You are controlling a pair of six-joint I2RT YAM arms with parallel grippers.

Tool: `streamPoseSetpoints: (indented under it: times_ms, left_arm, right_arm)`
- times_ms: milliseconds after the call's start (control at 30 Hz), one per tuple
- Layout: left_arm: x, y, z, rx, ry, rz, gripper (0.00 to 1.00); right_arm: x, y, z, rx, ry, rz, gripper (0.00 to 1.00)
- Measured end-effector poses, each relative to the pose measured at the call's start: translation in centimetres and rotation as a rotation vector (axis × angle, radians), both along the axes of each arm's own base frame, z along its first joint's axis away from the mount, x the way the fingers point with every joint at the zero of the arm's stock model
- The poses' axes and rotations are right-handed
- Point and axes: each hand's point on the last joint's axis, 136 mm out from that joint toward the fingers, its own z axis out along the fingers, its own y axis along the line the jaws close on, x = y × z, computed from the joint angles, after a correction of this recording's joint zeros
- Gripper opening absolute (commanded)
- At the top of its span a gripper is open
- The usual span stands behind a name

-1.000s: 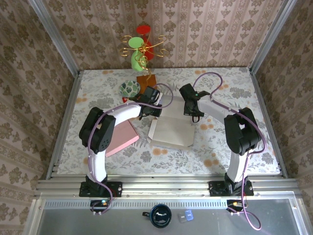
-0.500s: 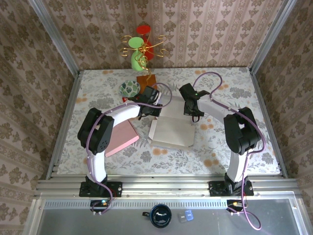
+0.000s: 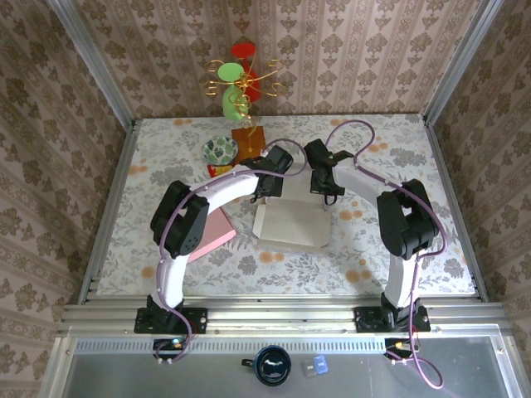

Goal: Fold the paper box

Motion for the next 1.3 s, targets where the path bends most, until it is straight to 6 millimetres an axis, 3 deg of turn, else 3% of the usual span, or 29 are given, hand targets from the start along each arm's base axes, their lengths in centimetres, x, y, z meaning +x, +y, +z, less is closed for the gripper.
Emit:
streamPoseSetpoints:
  times_ms: [67,300,667,1100,1300]
  left_arm:
    - [0.1,0.0,0.0,0.002,-0.002,0.006,0.0]
    - [1.0,0.1,0.1,-0.044,0.012,-0.019,0.19]
    - [3.0,0.0,1.3,-0.109,0.004,-0.097,0.22]
    - [3.6,-0.6,0.7,-0.109,0.005,-0.13,0.14]
    - [3.5,-0.5,0.6,-0.086,-0.005,-0.13,0.04]
  right_arm:
    - [0.0,0.0,0.0,0.001,0.001,0.004,0.0]
    - [0.1,0.0,0.0,-0.006,0.008,0.02,0.0]
    - [0.3,0.2,-0.1,-0.001,0.024,0.03,0.0]
    - [0.5,0.2,-0.1,-0.003,0.028,0.041,0.0]
    - [0.5,0.3,-0.1,-0.002,0.029,0.042,0.0]
